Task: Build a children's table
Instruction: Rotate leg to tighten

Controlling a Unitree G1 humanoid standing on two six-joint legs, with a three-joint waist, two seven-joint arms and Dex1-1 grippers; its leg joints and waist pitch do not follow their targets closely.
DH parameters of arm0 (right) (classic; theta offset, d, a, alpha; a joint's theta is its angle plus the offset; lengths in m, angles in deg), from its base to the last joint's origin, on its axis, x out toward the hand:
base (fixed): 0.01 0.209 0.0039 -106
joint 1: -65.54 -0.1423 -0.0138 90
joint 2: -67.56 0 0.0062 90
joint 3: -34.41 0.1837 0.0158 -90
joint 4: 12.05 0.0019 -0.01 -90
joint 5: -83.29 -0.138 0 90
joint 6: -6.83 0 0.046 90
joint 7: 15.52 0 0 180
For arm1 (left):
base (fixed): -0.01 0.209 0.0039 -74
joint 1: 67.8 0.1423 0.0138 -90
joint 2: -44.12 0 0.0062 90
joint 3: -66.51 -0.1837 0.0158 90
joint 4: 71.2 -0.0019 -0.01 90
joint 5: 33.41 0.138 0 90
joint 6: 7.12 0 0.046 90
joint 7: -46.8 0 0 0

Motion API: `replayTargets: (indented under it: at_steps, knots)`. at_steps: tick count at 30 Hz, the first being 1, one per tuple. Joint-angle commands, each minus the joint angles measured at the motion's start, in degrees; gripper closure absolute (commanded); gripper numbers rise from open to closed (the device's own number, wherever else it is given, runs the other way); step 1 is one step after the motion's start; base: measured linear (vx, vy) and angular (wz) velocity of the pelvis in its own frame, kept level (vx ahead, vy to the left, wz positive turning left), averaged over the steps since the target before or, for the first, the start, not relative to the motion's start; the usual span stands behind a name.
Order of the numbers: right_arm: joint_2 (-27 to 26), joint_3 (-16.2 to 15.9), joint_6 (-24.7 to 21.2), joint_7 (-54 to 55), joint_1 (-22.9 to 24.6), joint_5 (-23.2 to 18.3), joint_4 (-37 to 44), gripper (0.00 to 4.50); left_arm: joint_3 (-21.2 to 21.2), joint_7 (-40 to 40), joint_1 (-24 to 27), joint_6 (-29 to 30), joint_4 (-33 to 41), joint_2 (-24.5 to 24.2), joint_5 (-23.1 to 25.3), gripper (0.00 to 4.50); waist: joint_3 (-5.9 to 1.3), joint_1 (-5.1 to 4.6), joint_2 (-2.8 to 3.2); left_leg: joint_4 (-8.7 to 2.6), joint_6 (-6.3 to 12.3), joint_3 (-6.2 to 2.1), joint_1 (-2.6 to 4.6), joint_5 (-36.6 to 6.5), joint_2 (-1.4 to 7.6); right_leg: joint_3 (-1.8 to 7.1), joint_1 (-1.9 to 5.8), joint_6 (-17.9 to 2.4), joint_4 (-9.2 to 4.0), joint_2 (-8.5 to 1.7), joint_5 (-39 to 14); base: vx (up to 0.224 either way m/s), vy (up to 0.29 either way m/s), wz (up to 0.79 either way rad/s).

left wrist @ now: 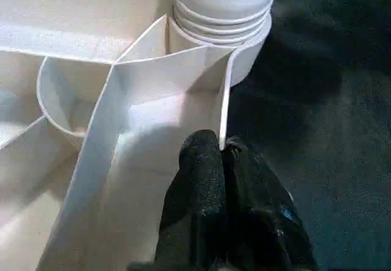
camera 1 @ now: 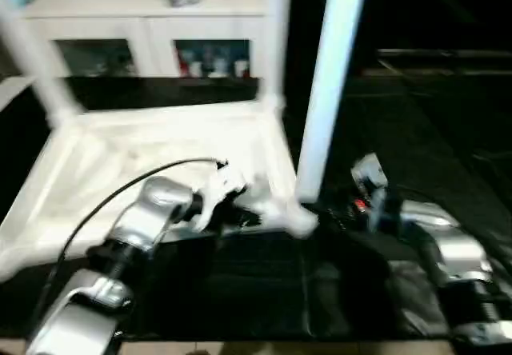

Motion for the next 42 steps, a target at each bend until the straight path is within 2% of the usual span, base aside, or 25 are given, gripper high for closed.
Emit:
replayTargets:
  at_steps: [1, 2, 4, 6, 9, 10, 11, 12, 13, 15, 16, 18, 22, 23, 27, 29, 32, 36, 38, 42]
  knots:
    - [-5.9, -7.0, -2.4, 0.7, -0.3, 0.4, 0.5, 2.57, 1.2, 6.6, -3.9, 0.9, 1.0, 5.0, -1.5, 4.5, -3.32, -0.09, -1.18, -4.32, 0.29, -0.21, 0.32, -19.4, -0.05, 1.01, 2.18, -4.6, -6.21, -1.93, -35.0, 0.0, 0.0, 0.0]
    - [-7.0, -7.0, -2.8, 2.4, -0.4, 0.6, 0.4, 2.57, 1.7, 8.4, -4.3, 1.5, 0.8, 5.8, -1.3, 4.5, -3.39, -0.06, -1.22, -4.29, 0.52, -0.21, 0.39, -19.2, -0.08, 1.03, 2.17, -4.7, -6.26, -1.94, -34.7, 0.0, 0.0, 0.0]
    - [-10.0, -6.7, -3.8, 7.5, -1.1, 1.7, -0.2, 2.58, 2.7, 11.6, -4.9, 2.9, 0.6, 7.8, -1.2, 4.5, -3.5, -0.25, -1.07, -4.54, 1.37, -0.11, 0.23, -17.7, 0.18, 1.38, 2.22, -6.3, -5.78, -1.79, -30.3, 0.0, 0.0, 0.0]
    - [-12.8, -6.3, -4.4, 13.0, -2.1, 3.4, -1.4, 2.58, 3.2, 15.1, -5.2, 3.6, 1.0, 9.7, -0.3, 4.5, -3.54, -0.37, -0.93, -4.67, 1.33, -0.08, 0.12, -17.4, 0.26, 1.45, 2.27, -7.1, -5.53, -1.67, -28.2, 0.0, 0.0, 0.0]
    - [-13.9, -5.6, -5.1, 16.4, -2.9, 4.1, -2.3, 2.58, 2.5, 15.6, -5.1, 4.0, 1.8, 10.1, 0.3, 4.5, -3.66, -0.34, -0.81, -4.69, 1.51, 0.01, 0.29, -16.8, 0.31, 1.73, 2.28, -8.1, -5.26, -1.64, -25.0, 0.0, 0.0, 0.0]
    - [-14.0, -5.4, -5.2, 16.4, -2.9, 3.9, -2.4, 2.58, 2.4, 15.5, -5.1, 4.2, 1.9, 10.1, 0.4, 4.5, -3.72, -0.41, -0.81, -4.73, 1.63, 0.0, 0.03, -16.3, 0.29, 1.78, 2.55, -8.6, -4.99, -1.6, -23.3, 0.0, 0.0, 0.0]
    - [-13.9, -5.4, -5.1, 16.4, -2.9, 3.9, -2.3, 2.58, 2.3, 15.3, -5.0, 4.2, 2.1, 10.1, 0.3, 4.5, -3.81, -0.31, -0.57, -4.76, 1.78, -0.01, -0.02, -15.9, 0.33, 1.8, 2.69, -8.9, -4.81, -1.62, -22.1, 0.0, 0.0, 0.0]
    - [-13.9, -5.2, -4.9, 16.3, -2.8, 3.7, -2.2, 2.24, 2.1, 15.0, -5.0, 4.1, 2.2, 9.9, 0.3, 4.5, -3.8, -0.32, -0.67, -4.71, 1.89, 0.09, -0.01, -15.7, 0.33, 1.88, 2.64, -9.1, -4.85, -1.6, -21.5, 0.0, 0.0, 0.0]
    - [-13.7, -4.8, -4.4, 16.2, -2.6, 3.4, -2.1, 2.24, 1.9, 14.4, -4.8, 3.9, 2.4, 9.6, 0.4, 4.5, -3.93, -0.21, -0.57, -4.62, 2.0, 0.14, 0.09, -14.9, 0.38, 2.0, 2.69, -9.8, -4.63, -1.69, -19.6, 0.0, 0.0, 0.0]
    - [-13.1, -4.1, -3.8, 16.0, -2.1, 3.5, -1.6, 1.86, 1.7, 13.6, -4.4, 3.7, 2.9, 9.1, 0.3, 4.5, -4.0, -0.16, -0.55, -4.56, 2.3, 0.23, -0.06, -13.7, 0.37, 2.06, 2.89, -10.5, -4.37, -1.65, -17.4, 0.0, 0.0, 0.0]
    - [-12.8, -3.8, -3.6, 15.5, -1.9, 3.4, -1.3, 1.86, 1.8, 13.2, -4.3, 3.7, 3.0, 8.8, 0.2, 4.5, -4.02, -0.1, -0.55, -4.55, 2.38, 0.25, 0.0, -13.4, 0.4, 2.07, 2.88, -10.7, -4.31, -1.66, -16.8, 0.0, 0.0, 0.0]
    - [-11.9, -3.6, -3.2, 14.6, -1.8, 3.1, -1.0, 1.53, 1.7, 12.5, -4.0, 3.4, 3.1, 8.2, 0.3, 4.5, -4.07, 0.04, -0.44, -4.46, 2.74, 0.33, -0.02, -12.3, 0.39, 2.11, 3.01, -11.4, -4.11, -1.66, -14.9, 0.0, 0.0, 0.0]
    - [-9.8, -2.3, -2.6, 13.5, -2.0, 2.6, -0.8, 1.32, 1.3, 10.7, -3.1, 3.2, 3.8, 6.8, 0.4, 4.5, -4.24, 0.04, -0.34, -4.34, 3.02, 0.31, -0.01, -11.6, 0.49, 2.15, 3.14, -12.1, -3.85, -1.64, -13.1, 0.0, 0.0, 0.0]
    - [-5.9, -2.6, -1.7, 8.7, -1.4, 2.5, 0.0, 1.08, 0.7, 8.0, -2.6, 1.2, 3.8, 5.0, 0.4, 4.5, -4.23, 0.03, -0.24, -4.3, 3.26, 0.32, -0.04, -11.0, 0.48, 2.12, 3.19, -12.8, -3.7, -1.57, -11.4, 0.0, 0.0, 0.0]
    - [0.6, -2.8, 0.5, 0.1, -0.9, 2.1, 0.7, 0.74, -0.3, 3.3, -2.1, -2.0, 3.2, 2.2, 0.5, 4.5, -4.42, 0.47, -0.43, -3.93, 4.69, 0.42, -0.07, -10.1, 0.48, 2.15, 3.52, -14.0, -3.3, -1.51, -7.6, 0.0, 0.0, 0.0]
    - [2.3, -2.9, 1.3, -2.5, -0.9, 1.8, 0.8, 0.65, -0.6, 1.7, -1.9, -3.0, 3.0, 1.4, 0.5, 4.5, -4.4, 0.49, -0.43, -3.84, 5.29, 0.48, -0.2, -9.6, 0.48, 2.13, 3.51, -14.7, -3.16, -1.62, -7.3, 0.0, 0.0, 0.0]
    - [8.0, -3.6, 2.6, -11.6, -1.5, 0.6, 0.9, 0.32, -2.0, -4.4, -1.6, -5.0, 2.8, -1.7, 0.0, 4.5, -4.29, 0.7, -0.51, -3.87, 5.2, 0.51, 0.06, -11.4, 0.6, 2.05, 3.46, -14.5, -3.45, -1.56, -10.5, 0.0, 0.0, 0.0]
    - [11.0, -4.2, 1.9, -17.6, -2.4, -1.1, 1.4, 0.04, -2.9, -9.6, -1.4, -7.5, 3.1, -4.0, -1.1, 4.5, -4.22, 1.72, -0.45, -3.79, 5.16, 0.62, 0.13, -11.4, 0.84, 2.13, 3.18, -14.8, -3.32, -1.62, -11.2, 0.0, 0.0, 0.0]
    - [11.6, -4.3, 1.9, -18.9, -2.6, -1.3, 1.3, 0.04, -3.2, -10.6, -1.4, -8.2, 2.9, -4.5, -1.1, 4.5, -4.19, 2.27, -0.43, -3.83, 4.71, 0.71, 0.37, -12.1, 0.98, 2.24, 2.9, -14.8, -3.32, -1.61, -12.2, 0.0, 0.0, 0.0]
    - [13.8, -6.0, 3.1, -24.1, -3.6, -0.8, 1.2, 0.04, -4.6, -15.9, -0.7, -9.9, 4.0, -7.0, -1.3, 4.5, -4.09, 2.75, -0.69, -3.99, 3.83, 0.61, 0.3, -13.2, 1.05, 2.26, 2.95, -14.0, -3.39, -1.76, -14.6, 0.0, 0.0, 0.0]
